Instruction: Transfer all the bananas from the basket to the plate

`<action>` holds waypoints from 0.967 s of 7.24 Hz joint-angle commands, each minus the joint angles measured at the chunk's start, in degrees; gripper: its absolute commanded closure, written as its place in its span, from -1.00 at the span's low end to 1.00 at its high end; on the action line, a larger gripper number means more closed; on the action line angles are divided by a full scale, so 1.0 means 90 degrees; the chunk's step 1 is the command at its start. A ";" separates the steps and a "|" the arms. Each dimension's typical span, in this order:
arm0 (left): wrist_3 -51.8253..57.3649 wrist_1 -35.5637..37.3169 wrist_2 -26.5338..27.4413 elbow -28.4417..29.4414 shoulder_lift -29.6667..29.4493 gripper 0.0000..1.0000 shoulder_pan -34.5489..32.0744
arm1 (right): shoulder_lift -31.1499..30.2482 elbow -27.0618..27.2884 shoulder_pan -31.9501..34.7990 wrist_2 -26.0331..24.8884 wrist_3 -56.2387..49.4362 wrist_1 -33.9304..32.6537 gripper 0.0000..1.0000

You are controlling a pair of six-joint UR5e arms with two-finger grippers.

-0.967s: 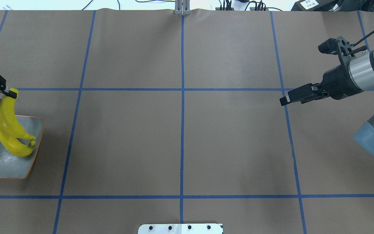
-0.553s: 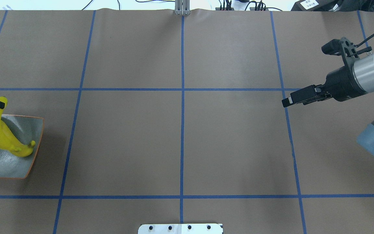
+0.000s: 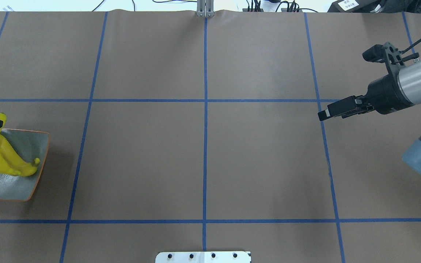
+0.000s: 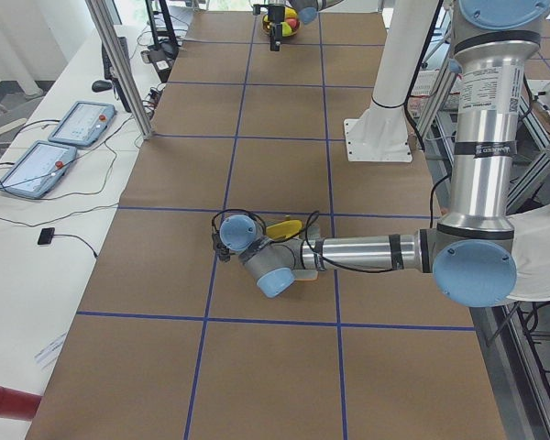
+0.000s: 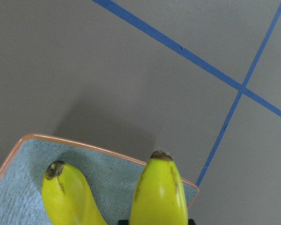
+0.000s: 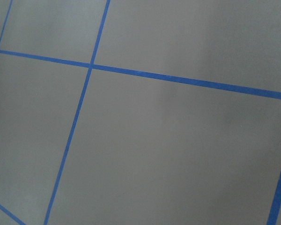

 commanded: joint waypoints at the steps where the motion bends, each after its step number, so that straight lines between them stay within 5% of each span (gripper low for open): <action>1: 0.0009 -0.0092 0.0019 0.0059 -0.0018 -0.09 0.0006 | -0.0010 0.0006 0.0013 0.0013 -0.0010 0.0000 -1.00; 3: -0.0001 -0.0598 0.0020 0.0340 -0.0027 -0.60 0.0006 | -0.0049 0.0054 0.0100 0.0168 0.0000 0.0000 -1.00; 7: -0.0011 -0.0660 -0.0010 0.0274 -0.0047 -0.84 0.0006 | -0.0176 0.0191 0.0257 0.0345 0.0000 0.0000 -1.00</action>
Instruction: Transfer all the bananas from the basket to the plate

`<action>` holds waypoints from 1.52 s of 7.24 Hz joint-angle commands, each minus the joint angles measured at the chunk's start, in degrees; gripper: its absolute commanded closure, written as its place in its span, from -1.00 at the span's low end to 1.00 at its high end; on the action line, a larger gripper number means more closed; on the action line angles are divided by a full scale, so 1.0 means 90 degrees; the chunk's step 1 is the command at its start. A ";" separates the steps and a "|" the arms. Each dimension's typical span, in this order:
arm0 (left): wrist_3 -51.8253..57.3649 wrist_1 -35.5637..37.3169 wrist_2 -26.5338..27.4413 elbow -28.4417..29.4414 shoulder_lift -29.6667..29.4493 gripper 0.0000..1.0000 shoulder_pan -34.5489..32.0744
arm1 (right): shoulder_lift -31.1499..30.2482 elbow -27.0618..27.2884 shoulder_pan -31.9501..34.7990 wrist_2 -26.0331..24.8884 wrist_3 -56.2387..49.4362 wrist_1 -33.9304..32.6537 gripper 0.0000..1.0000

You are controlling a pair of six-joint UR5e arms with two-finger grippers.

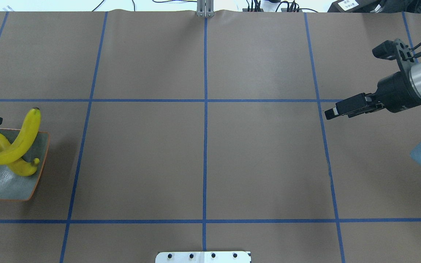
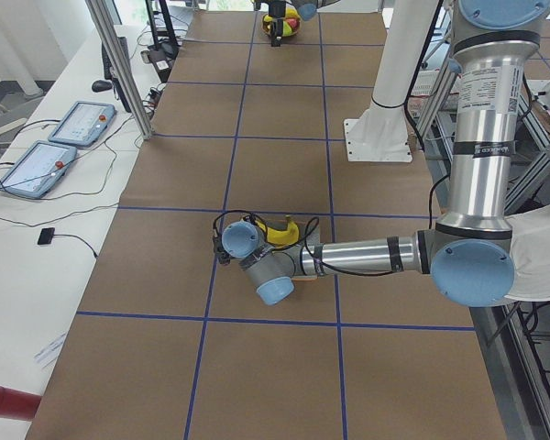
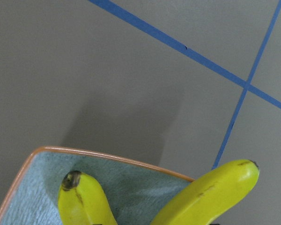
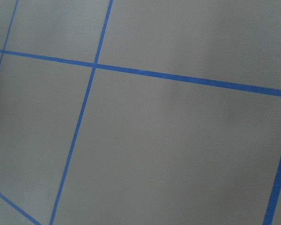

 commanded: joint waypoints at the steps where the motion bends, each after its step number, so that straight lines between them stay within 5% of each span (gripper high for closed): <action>1: 0.0008 -0.0008 -0.0038 -0.0033 -0.0020 -0.84 0.0000 | -0.0102 0.0024 0.0027 -0.0003 0.0000 0.0000 -1.00; 5: 0.0086 -0.0505 0.0020 -0.0072 -0.0136 -0.99 -0.0437 | -0.0724 -0.0092 0.1068 -0.0100 -0.0039 -0.0010 -1.00; 7: 0.0096 -0.0525 0.0040 -0.0062 -0.0234 -0.99 -0.1159 | -0.0844 -0.0676 0.1850 -0.0130 -0.0136 -0.0010 -1.00; 11: 0.0183 -0.0525 0.0712 -0.0062 -0.0283 -0.99 -0.1426 | -0.1731 -0.2131 0.3578 -0.0315 -0.3448 -0.0049 -1.00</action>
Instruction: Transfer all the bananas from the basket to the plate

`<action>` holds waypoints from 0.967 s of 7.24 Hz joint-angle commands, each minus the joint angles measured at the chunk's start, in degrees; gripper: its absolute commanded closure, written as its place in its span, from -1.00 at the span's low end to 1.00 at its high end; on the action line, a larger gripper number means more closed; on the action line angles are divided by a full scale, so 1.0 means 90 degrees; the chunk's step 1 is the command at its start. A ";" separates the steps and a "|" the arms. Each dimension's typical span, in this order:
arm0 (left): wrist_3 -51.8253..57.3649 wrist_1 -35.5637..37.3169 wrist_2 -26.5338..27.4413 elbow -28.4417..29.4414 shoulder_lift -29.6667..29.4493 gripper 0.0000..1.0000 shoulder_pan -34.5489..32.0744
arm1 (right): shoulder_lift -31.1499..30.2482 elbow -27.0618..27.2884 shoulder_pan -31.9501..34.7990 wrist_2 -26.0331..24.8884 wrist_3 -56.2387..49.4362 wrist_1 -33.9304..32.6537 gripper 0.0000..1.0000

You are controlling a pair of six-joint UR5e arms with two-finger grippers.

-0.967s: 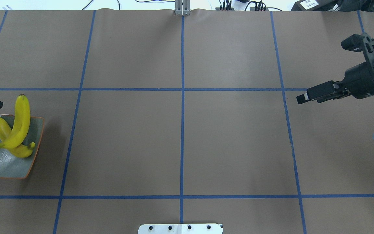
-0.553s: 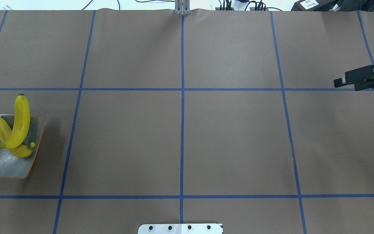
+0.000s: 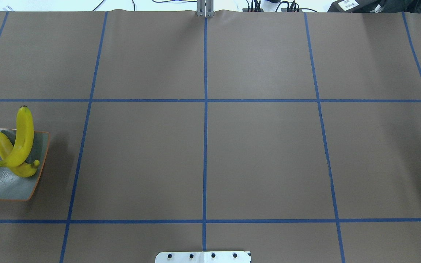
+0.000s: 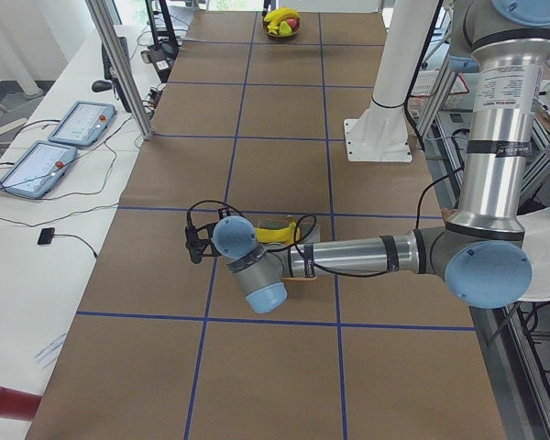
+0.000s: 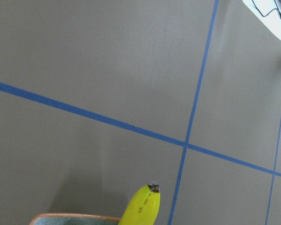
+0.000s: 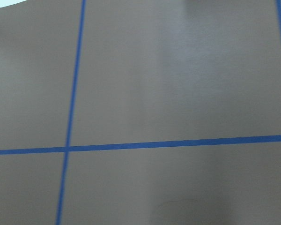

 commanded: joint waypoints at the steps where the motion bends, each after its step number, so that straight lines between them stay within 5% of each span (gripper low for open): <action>1: 0.0405 0.0023 0.0438 0.0052 -0.0004 -0.99 0.0000 | -0.0535 -0.0459 0.0867 -0.0049 -0.1531 -0.0049 -1.00; 7: 0.2224 0.0287 0.1689 0.0062 0.0065 -0.99 -0.0185 | -0.1221 -0.0733 0.1270 -0.1306 -0.3350 -0.0417 -1.00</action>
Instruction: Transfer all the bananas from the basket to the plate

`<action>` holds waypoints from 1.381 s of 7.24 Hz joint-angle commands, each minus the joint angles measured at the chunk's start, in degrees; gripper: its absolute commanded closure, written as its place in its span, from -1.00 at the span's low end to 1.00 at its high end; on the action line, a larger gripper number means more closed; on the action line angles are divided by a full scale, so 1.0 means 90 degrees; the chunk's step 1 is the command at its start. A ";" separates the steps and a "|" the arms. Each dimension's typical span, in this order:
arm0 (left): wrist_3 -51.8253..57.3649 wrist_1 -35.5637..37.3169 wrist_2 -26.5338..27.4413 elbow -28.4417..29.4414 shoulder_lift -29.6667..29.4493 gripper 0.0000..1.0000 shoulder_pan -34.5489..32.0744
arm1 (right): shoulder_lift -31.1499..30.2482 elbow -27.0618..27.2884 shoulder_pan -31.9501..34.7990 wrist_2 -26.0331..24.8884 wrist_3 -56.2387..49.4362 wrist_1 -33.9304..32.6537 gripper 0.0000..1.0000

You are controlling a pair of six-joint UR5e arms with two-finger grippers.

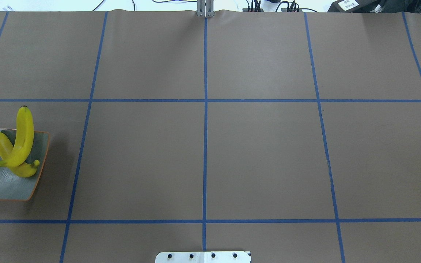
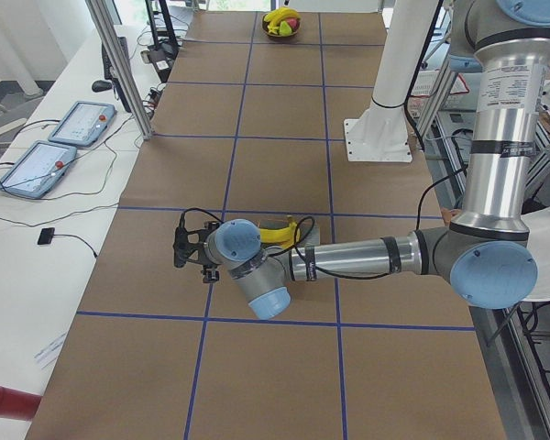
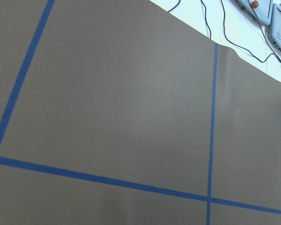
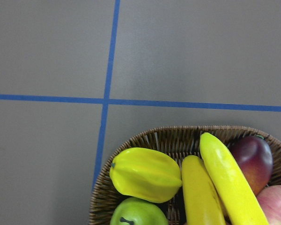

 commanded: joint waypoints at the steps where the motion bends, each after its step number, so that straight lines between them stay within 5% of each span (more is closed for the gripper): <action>1: 0.0416 0.0138 0.0186 0.0012 0.0035 -0.99 -0.0011 | 0.0006 -0.0068 -0.0155 -0.0374 -0.0882 -0.0930 -0.99; 2: 0.0650 0.0167 0.0196 0.0012 0.0112 -0.99 -0.0011 | 0.0191 -0.0068 -0.0156 -0.0365 -0.1256 -0.1479 -0.98; 7: 0.0653 0.0226 0.0216 -0.0007 0.0182 -0.99 -0.0001 | 0.0417 -0.0749 -0.0312 -0.0190 -0.1103 -0.1378 -0.94; 10: 0.0643 0.0226 0.0206 -0.0017 0.0182 -0.99 -0.0001 | 0.0417 -0.0829 -0.0507 -0.0024 -0.0909 -0.1357 -0.54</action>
